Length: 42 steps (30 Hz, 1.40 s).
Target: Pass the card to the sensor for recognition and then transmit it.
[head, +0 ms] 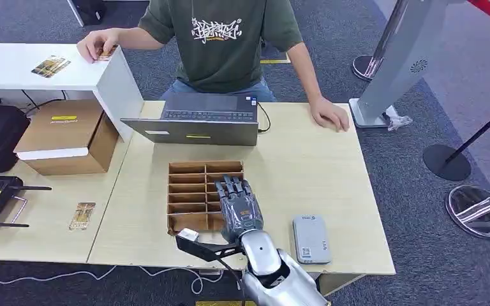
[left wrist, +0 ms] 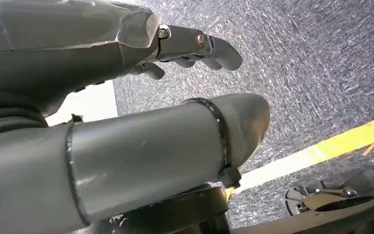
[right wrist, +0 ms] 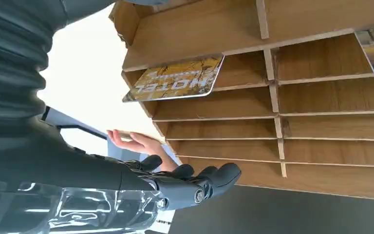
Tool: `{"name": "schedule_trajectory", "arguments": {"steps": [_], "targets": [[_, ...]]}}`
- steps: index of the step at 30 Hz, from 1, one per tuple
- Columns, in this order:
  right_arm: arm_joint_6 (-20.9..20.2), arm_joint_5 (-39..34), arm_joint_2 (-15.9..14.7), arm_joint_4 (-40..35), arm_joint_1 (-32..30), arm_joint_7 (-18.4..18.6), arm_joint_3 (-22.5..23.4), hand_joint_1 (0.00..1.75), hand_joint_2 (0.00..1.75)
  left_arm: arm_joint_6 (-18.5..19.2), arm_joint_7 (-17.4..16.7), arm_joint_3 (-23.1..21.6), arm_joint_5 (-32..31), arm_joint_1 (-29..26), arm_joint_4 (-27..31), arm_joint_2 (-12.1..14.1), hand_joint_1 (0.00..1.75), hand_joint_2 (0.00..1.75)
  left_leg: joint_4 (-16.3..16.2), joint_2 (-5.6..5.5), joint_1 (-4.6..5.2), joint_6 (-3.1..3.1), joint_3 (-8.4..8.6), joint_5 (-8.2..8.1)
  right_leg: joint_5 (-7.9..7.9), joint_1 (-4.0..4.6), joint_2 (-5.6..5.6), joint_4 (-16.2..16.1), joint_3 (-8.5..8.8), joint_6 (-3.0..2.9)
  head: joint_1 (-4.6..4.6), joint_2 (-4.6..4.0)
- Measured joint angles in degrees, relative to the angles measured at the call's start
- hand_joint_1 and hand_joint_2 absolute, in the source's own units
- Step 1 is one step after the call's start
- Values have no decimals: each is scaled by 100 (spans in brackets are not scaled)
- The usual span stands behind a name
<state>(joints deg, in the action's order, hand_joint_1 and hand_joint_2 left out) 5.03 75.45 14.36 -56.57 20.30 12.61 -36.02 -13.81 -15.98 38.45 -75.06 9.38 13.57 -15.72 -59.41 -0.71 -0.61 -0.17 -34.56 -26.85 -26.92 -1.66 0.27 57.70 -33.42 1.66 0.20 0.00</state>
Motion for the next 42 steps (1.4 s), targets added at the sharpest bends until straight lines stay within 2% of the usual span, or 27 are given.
{"name": "schedule_trajectory", "arguments": {"steps": [40, 41, 42], "targets": [[11, 83, -4, -131, -148, 76, 2, 0, 175, -92, 98, -125, 219, -54, 0, 0, 0, 0, 0, 1, 0, 0, 1, 0, 0, 0, 1, 0, -1, 0, 0, 0], [11, 83, -4, -140, -148, 76, 2, 12, 175, -92, 96, -127, 219, -53, 0, 0, 0, 0, 0, 1, 0, 0, 0, 0, 0, 0, 1, 0, -1, 0, 0, 0], [11, 83, -4, -153, -149, 76, 2, 12, 175, -92, 92, -133, 219, -52, 0, 0, 0, 0, 0, 1, 0, 0, 0, 0, 0, 0, 1, 0, -1, 0, 0, 0]]}}
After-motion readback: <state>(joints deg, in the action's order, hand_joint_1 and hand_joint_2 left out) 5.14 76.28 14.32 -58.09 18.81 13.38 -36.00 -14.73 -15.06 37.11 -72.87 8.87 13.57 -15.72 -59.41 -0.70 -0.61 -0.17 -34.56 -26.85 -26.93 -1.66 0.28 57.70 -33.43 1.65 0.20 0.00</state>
